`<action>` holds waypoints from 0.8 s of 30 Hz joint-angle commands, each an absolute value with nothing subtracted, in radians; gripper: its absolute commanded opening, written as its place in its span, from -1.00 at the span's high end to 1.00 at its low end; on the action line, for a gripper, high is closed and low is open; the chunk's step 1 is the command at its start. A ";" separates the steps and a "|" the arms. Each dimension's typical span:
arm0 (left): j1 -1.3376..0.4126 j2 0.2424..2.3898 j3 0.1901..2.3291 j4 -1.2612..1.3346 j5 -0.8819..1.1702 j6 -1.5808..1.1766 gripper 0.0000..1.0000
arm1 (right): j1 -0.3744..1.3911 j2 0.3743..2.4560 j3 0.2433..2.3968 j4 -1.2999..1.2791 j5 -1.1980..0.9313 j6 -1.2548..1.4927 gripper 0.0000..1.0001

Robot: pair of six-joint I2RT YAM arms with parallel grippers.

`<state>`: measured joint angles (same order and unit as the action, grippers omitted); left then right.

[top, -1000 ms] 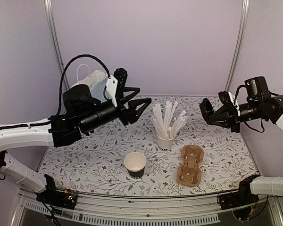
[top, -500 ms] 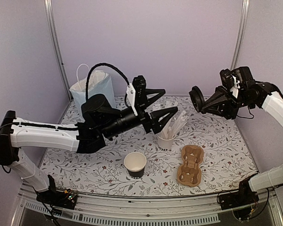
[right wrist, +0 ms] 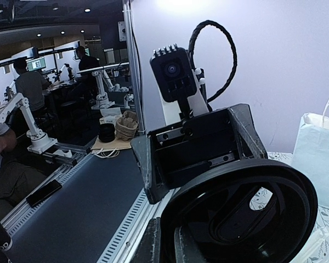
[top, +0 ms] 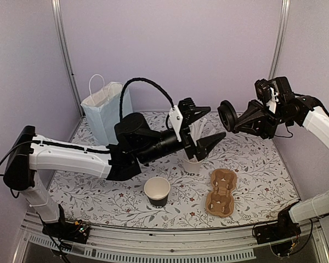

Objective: Pack the takeout coffee

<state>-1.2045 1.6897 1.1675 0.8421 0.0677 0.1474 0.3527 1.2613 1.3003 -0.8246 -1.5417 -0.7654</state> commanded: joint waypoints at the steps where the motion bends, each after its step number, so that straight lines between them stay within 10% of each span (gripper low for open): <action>1: -1.233 1.733 1.221 0.854 0.039 0.266 -0.71 | 0.359 1.258 1.303 -0.805 -1.627 -0.744 0.91; 24: -1.261 1.798 1.273 0.851 -0.131 0.373 -0.73 | 0.371 1.247 1.259 -0.775 -1.615 -0.712 0.89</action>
